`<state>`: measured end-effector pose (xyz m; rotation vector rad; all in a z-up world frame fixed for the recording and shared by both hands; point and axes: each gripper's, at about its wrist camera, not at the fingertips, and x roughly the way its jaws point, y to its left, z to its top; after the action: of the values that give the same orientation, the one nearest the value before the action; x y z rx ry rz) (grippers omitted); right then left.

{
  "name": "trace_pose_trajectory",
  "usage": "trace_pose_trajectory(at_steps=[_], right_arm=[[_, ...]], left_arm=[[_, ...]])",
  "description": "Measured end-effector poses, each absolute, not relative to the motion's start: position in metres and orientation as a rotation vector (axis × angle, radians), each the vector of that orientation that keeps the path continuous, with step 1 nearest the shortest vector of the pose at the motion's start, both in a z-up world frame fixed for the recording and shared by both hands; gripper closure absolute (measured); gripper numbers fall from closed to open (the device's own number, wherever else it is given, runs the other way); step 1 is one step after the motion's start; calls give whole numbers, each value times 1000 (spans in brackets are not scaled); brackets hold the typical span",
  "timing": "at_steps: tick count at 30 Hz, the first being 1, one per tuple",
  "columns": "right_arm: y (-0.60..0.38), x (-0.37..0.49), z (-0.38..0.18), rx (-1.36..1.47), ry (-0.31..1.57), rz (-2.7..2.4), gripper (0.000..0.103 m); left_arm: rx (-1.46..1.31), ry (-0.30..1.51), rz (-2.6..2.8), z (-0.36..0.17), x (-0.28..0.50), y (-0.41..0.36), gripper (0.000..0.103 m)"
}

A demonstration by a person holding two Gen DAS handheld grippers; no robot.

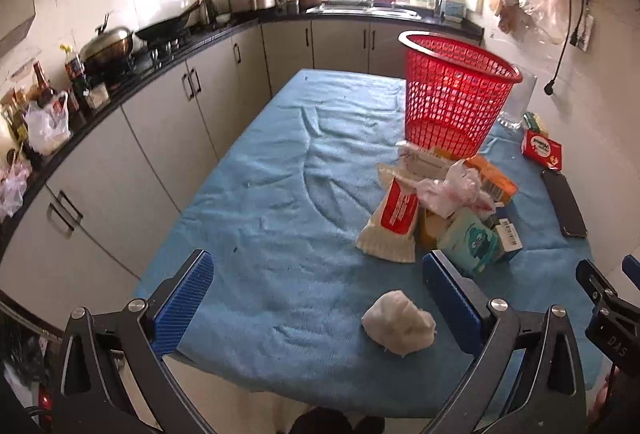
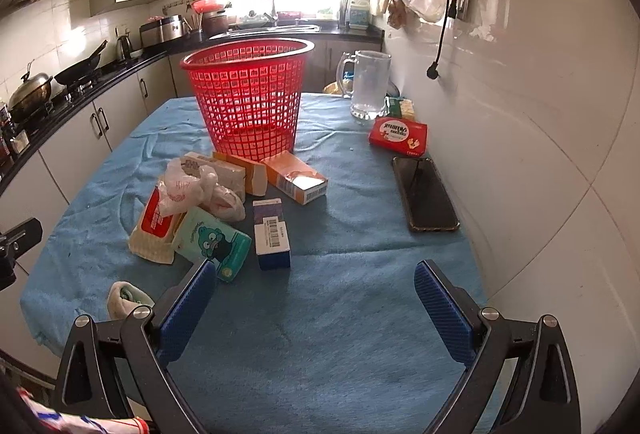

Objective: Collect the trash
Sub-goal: 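Move both tools toward the crumpled white tissue and the pile of trash, then grasp the crumpled white tissue with the left tool while the right grasps a white plastic bag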

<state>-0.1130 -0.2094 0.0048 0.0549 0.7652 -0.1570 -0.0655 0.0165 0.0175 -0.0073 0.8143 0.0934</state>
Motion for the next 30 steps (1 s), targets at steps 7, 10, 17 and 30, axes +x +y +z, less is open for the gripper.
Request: trace_pose_trajectory(at_steps=[7,10,17,30], right_arm=[[-214,-103,-11,78,835,-129,2],[-222,-94,-24,122,896,-94,2],[-226,-68,-52,202,1031,36,5],[-191,1,-48,247,1028,274,10]], left_arm=[[-72,947,38,-9,-43,28,0],[-76,1013,-31,-27,-33,25,0],[-87,1148,-206,-69,-16,5,0],[-162,1288,-327,-100,1,-1,38]])
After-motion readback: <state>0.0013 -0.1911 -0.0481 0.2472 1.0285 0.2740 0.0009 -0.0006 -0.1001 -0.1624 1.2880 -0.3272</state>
